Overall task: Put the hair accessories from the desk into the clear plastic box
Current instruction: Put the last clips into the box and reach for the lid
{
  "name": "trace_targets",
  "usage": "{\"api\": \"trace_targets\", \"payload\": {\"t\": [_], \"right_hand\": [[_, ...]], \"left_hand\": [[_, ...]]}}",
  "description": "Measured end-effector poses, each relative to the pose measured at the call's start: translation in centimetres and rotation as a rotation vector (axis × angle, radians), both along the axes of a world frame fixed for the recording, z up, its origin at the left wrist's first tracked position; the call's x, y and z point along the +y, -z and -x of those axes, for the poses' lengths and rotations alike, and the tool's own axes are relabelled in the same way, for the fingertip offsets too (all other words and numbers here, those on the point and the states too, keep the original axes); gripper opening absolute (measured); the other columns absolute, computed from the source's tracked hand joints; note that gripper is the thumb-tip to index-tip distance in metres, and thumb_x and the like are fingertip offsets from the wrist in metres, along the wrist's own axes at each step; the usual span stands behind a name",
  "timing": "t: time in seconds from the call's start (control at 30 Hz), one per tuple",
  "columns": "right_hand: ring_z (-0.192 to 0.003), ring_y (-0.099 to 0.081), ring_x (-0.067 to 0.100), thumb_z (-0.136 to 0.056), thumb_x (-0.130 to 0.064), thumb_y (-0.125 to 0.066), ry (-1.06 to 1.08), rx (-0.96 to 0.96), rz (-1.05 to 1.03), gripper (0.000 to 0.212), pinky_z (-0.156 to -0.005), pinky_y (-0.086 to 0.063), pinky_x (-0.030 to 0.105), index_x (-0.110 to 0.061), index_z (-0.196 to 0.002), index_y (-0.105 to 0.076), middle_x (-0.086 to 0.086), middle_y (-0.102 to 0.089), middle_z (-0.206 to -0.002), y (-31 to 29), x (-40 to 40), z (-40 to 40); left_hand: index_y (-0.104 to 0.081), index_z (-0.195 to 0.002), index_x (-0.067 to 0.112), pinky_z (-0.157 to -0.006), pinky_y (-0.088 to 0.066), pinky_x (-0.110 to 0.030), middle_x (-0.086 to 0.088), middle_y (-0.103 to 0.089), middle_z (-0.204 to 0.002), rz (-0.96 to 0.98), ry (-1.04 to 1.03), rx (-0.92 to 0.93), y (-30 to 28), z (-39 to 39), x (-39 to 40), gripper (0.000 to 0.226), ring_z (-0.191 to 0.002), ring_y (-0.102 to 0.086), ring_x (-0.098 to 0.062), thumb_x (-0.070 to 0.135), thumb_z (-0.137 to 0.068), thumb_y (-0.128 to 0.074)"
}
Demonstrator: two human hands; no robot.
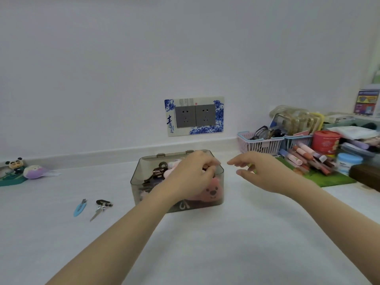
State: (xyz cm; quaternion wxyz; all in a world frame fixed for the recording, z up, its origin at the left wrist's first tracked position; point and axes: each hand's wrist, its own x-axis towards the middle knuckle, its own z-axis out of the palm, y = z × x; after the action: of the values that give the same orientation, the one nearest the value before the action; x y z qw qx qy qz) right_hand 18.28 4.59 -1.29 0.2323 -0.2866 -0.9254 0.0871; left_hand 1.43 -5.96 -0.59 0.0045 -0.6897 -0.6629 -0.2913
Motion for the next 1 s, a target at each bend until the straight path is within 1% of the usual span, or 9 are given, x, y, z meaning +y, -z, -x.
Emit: {"api": "trace_targets", "payload": {"t": [0.17, 0.23, 0.33, 0.4, 0.47, 0.6, 0.73, 0.9, 1.0], "right_hand": [[-0.096, -0.047, 0.0, -0.089, -0.023, -0.057, 0.119, -0.029, 0.004, 0.031, -0.087, -0.036, 0.014, -0.03, -0.119, -0.059, -0.009, -0.062, -0.117, 2.9, -1.4, -7.0], [-0.105, -0.047, 0.002, -0.09, -0.023, -0.056, 0.193, -0.051, 0.016, 0.032, -0.092, -0.032, 0.014, -0.028, -0.121, -0.058, -0.009, -0.06, -0.124, 4.1, -1.4, -9.6], [-0.129, -0.038, 0.017, -0.091, -0.033, -0.051, 0.383, -0.199, 0.034, 0.041, -0.109, -0.028, 0.029, -0.03, -0.132, -0.047, -0.007, -0.047, -0.14, 5.7, -1.1, -13.6], [-0.134, -0.031, 0.023, -0.092, -0.041, -0.047, 0.493, -0.327, 0.073, 0.049, -0.111, -0.027, 0.036, -0.034, -0.139, -0.035, -0.005, -0.036, -0.148, 6.5, -0.9, -15.6], [-0.136, -0.029, 0.025, -0.092, -0.044, -0.045, 0.539, -0.366, 0.15, 0.053, -0.112, -0.025, 0.038, -0.035, -0.142, -0.03, -0.004, -0.031, -0.152, 7.3, -0.6, -16.5], [-0.13, -0.036, 0.024, -0.094, -0.028, -0.048, 0.55, -0.146, 0.198, 0.041, -0.108, -0.026, 0.029, -0.022, -0.134, -0.047, 0.003, -0.049, -0.14, 8.6, 0.1, -17.1], [-0.119, -0.05, 0.023, -0.09, -0.009, -0.052, 0.573, 0.058, 0.166, 0.03, -0.098, -0.036, 0.024, -0.013, -0.117, -0.065, 0.007, -0.065, -0.121, 9.5, 0.5, -16.9], [-0.106, -0.059, 0.015, -0.087, -0.012, -0.059, 0.53, 0.14, 0.187, 0.023, -0.079, -0.031, 0.008, -0.016, -0.106, -0.071, 0.001, -0.07, -0.113, 9.5, 0.0, -15.8], [-0.084, -0.058, 0.007, -0.085, -0.01, -0.061, 0.486, 0.227, 0.201, 0.021, -0.071, -0.032, 0.004, -0.016, -0.1, -0.073, 0.001, -0.072, -0.106, 9.2, -1.0, -14.4]], "left_hand": [[-0.062, -0.116, 0.025, -0.097, -0.042, -0.032, 0.002, -0.056, -0.11, 0.078, 0.123, 0.001, 3.1, -5.5, 0.5, 0.028, -0.104, -0.053, -0.01, 0.025, -0.095, -0.045], [-0.062, -0.116, 0.024, -0.1, -0.04, -0.036, -0.001, -0.057, -0.113, 0.115, 0.169, 0.02, 4.5, -7.7, 1.1, 0.028, -0.107, -0.053, -0.014, 0.025, -0.094, -0.044], [-0.06, -0.118, 0.025, -0.103, -0.037, -0.037, -0.002, -0.054, -0.115, 0.178, 0.22, 0.027, 6.4, -10.8, 2.2, 0.029, -0.111, -0.05, -0.016, 0.026, -0.094, -0.044], [-0.057, -0.121, 0.025, -0.103, -0.035, -0.035, -0.001, -0.052, -0.118, 0.209, 0.237, 0.036, 7.4, -12.1, 2.8, 0.03, -0.113, -0.048, -0.016, 0.027, -0.095, -0.043], [-0.055, -0.122, 0.028, -0.104, -0.034, -0.033, 0.0, -0.05, -0.12, 0.237, 0.234, 0.04, 8.4, -12.6, 3.3, 0.03, -0.116, -0.047, -0.017, 0.029, -0.095, -0.042], [-0.055, -0.12, 0.032, -0.103, -0.036, -0.033, 0.003, -0.048, -0.118, 0.276, 0.196, 0.002, 9.7, -12.6, 4.1, 0.03, -0.114, -0.048, -0.02, 0.029, -0.093, -0.042], [-0.057, -0.118, 0.03, -0.103, -0.036, -0.032, 0.003, -0.048, -0.116, 0.254, 0.181, -0.027, 10.0, -12.3, 4.3, 0.03, -0.111, -0.049, -0.018, 0.027, -0.092, -0.042], [-0.057, -0.117, 0.03, -0.103, -0.037, -0.034, 0.004, -0.047, -0.113, 0.247, 0.189, -0.041, 10.1, -12.0, 4.2, 0.029, -0.11, -0.05, -0.018, 0.027, -0.092, -0.043], [-0.058, -0.115, 0.032, -0.102, -0.04, -0.036, 0.006, -0.048, -0.113, 0.24, 0.187, -0.057, 9.8, -11.4, 3.6, 0.027, -0.109, -0.051, -0.017, 0.03, -0.092, -0.044]]}}
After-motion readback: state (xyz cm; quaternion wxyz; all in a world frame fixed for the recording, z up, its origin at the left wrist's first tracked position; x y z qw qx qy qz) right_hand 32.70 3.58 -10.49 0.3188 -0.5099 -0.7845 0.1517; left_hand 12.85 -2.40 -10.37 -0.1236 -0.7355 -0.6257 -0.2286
